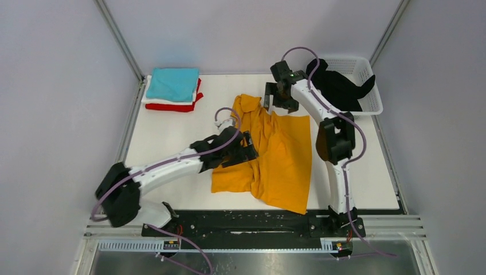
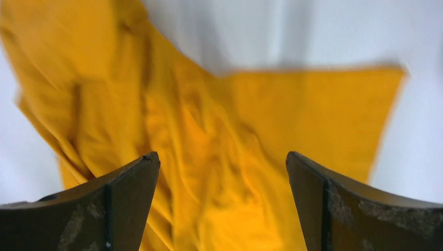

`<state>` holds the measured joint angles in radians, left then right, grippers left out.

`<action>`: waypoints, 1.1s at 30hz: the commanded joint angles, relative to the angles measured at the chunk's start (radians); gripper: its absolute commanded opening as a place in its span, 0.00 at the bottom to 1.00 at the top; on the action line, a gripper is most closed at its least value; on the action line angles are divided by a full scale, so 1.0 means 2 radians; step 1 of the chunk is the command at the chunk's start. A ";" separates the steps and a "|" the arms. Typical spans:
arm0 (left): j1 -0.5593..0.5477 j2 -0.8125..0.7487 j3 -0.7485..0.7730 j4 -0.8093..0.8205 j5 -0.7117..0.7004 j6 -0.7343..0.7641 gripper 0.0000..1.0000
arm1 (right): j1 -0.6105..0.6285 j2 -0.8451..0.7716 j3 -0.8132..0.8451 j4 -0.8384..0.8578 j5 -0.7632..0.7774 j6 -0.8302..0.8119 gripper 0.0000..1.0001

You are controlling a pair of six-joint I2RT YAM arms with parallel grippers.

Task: Fold and stack the t-shirts
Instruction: Flatten out the tshirt

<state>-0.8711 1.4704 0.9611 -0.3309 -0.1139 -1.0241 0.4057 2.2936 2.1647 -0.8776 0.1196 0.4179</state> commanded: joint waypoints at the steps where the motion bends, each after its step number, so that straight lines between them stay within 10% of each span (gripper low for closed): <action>1: 0.002 -0.115 -0.064 -0.117 -0.091 0.014 0.99 | 0.001 -0.174 -0.171 0.028 0.066 -0.004 0.99; 13: 0.020 -0.249 -0.213 -0.179 -0.104 -0.017 0.89 | 0.002 -0.594 -0.710 0.237 0.048 0.121 0.99; 33: 0.011 -0.070 -0.161 -0.146 -0.043 0.009 0.60 | 0.002 -0.732 -0.811 0.143 0.079 0.126 1.00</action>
<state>-0.8398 1.2873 0.6308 -0.6792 -0.2539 -1.0012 0.4057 0.8436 0.5571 -0.5365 0.2283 0.6708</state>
